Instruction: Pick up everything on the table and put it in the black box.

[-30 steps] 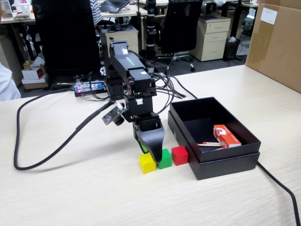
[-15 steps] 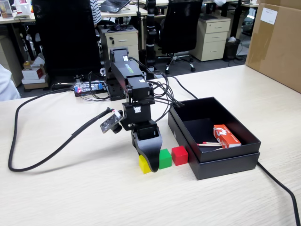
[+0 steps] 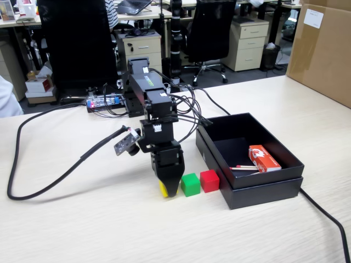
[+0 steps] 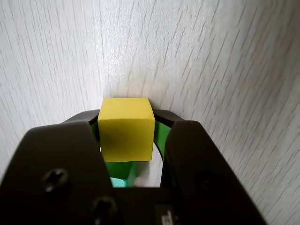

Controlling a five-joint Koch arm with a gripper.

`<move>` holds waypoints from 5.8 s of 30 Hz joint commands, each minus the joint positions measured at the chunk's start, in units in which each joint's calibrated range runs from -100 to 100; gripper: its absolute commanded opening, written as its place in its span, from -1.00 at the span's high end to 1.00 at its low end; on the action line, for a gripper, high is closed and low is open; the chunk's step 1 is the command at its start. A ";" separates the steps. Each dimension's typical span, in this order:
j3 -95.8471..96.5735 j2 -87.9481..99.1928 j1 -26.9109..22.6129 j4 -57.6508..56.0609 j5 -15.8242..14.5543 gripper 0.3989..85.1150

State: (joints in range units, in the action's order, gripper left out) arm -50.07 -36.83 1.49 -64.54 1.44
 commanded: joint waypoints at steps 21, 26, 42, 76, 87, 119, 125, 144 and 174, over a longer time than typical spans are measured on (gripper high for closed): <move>0.02 35.28 -17.09 -9.37 -5.08 0.99; -7.59 9.69 -17.39 -9.11 -6.50 0.99; -5.24 7.40 -17.05 -9.20 -7.91 0.30; -4.15 15.43 -4.74 -8.34 -7.08 -0.14; -14.30 0.28 -4.15 -8.34 -6.20 -0.12; -3.51 34.48 -8.55 -10.24 -5.52 0.99; -1.52 38.61 -14.99 -10.15 -6.98 0.99; -6.32 10.84 -13.53 -9.89 -7.91 0.99; -5.78 37.00 -9.08 -9.98 -7.28 0.02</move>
State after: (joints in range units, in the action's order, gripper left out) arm -52.35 -5.37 -8.67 -74.60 -6.62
